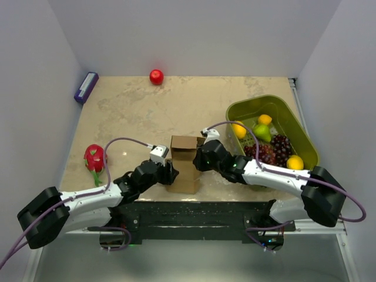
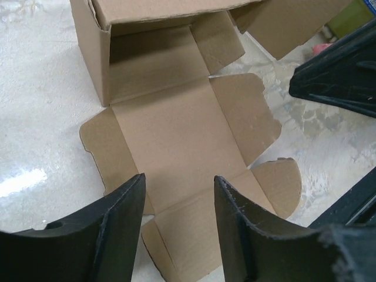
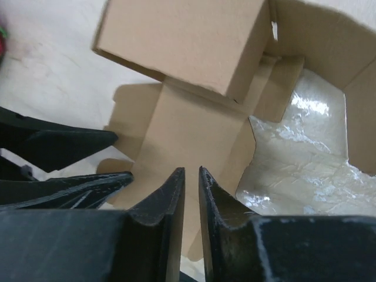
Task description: Fold the paper box
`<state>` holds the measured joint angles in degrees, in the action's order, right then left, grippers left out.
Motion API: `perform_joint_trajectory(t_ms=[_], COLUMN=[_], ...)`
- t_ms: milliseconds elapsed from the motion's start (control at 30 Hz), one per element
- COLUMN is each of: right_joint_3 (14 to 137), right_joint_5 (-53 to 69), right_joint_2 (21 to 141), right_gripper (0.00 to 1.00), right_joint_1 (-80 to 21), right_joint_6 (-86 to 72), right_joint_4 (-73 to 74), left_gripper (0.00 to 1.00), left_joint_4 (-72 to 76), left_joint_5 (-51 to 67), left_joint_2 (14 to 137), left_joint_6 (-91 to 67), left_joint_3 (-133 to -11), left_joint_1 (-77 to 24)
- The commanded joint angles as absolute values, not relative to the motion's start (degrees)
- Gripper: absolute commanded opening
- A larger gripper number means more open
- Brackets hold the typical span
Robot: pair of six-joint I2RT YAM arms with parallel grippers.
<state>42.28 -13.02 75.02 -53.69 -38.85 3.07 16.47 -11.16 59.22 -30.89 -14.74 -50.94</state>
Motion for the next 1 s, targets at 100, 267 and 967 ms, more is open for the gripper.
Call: perform_joint_trajectory(t_ms=[100, 267, 967], right_joint_3=[44.21, 44.21, 43.94], right_joint_5=[-15.82, -16.43, -19.42], right_joint_2=[80.94, 84.37, 90.71], right_gripper=[0.14, 0.13, 0.1], right_joint_1=[-55.02, -55.2, -55.2], right_joint_6=[-38.32, -38.14, -42.01], right_joint_4=[4.04, 3.95, 8.79], left_gripper=[0.51, 0.48, 0.34], left_joint_4=[27.15, 29.44, 33.94], left_joint_5=[-12.13, -14.58, -14.94], left_joint_2=[62.31, 64.51, 71.03], left_joint_6=[-31.38, -31.11, -38.68], left_joint_3=[-12.75, -11.69, -6.06], left_joint_1=[-50.45, -50.19, -49.66])
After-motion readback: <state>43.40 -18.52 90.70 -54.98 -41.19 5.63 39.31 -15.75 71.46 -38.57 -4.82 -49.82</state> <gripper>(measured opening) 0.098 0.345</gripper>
